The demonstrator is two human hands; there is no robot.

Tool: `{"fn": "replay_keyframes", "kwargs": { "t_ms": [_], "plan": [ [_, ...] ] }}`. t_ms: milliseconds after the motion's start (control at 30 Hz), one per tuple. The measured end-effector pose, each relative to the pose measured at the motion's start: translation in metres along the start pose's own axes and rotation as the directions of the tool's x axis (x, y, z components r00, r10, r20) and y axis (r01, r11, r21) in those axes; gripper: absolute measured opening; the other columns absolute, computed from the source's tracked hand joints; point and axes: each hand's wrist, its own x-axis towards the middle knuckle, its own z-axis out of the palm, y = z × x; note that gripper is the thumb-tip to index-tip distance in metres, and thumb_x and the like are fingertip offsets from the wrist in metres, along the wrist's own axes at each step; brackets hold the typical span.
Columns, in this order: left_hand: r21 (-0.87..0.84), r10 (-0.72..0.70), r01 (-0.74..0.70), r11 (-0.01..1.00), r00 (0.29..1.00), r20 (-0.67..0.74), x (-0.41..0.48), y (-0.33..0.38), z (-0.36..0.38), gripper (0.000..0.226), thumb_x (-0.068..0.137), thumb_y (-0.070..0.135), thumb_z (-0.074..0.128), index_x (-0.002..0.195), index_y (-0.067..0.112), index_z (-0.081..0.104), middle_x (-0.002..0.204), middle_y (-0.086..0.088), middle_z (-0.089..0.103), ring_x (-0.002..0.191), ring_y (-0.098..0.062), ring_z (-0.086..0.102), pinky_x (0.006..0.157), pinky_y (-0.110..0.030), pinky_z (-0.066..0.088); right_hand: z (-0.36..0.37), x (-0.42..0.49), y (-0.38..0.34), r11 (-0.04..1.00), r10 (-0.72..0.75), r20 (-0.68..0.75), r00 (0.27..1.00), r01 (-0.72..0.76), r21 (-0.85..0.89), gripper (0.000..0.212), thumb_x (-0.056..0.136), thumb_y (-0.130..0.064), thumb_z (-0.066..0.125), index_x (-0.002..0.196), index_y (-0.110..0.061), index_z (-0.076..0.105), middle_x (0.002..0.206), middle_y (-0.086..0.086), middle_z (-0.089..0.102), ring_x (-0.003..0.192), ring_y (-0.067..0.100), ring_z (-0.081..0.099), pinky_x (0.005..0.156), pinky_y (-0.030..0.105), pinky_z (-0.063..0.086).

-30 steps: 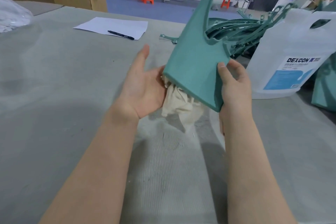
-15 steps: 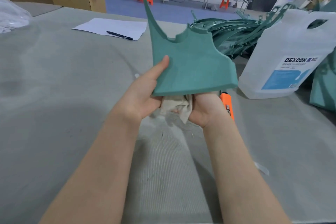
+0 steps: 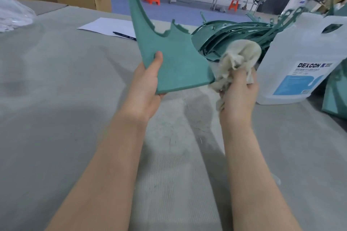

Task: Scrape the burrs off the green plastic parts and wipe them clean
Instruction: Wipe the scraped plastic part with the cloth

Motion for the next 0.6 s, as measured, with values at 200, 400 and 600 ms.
{"fn": "replay_keyframes", "kwargs": {
  "t_ms": [200,400,600],
  "plan": [
    [0.228,0.108,-0.105,0.968,0.994,0.001,-0.003,-0.014,0.014,0.031,0.103,0.03,0.04,0.114,0.015,0.064,0.107,-0.003,0.072,0.099,-0.016,0.069,0.069,-0.023,0.055,0.035,-0.04,0.017,0.632,-0.345,0.505,0.791,0.594,-0.498,0.057,0.097,-0.044,0.03,0.127,-0.01,0.063,0.141,0.011,0.05,0.134,0.021,0.04,0.114,0.02,0.016],
    [0.307,0.159,-0.147,0.94,0.987,-0.014,-0.003,-0.02,0.015,0.024,0.102,0.03,0.044,0.096,0.025,0.066,0.1,0.003,0.073,0.1,-0.016,0.068,0.093,-0.04,0.053,0.027,-0.009,0.025,0.614,-0.233,0.469,0.852,0.503,-0.609,0.041,0.103,-0.011,0.036,0.143,-0.006,0.045,0.153,0.01,0.038,0.144,0.024,0.027,0.12,0.029,0.013],
    [0.037,0.107,-0.103,0.994,0.988,-0.107,0.002,-0.007,0.007,0.031,0.103,0.032,0.041,0.105,0.013,0.065,0.091,0.0,0.075,0.089,-0.013,0.071,0.073,-0.023,0.056,0.048,-0.051,0.031,0.623,-0.377,0.634,0.675,0.691,-0.366,0.039,0.097,-0.005,0.047,0.135,-0.003,0.055,0.143,0.012,0.051,0.139,0.031,0.038,0.113,0.025,0.025]
  ]
}}
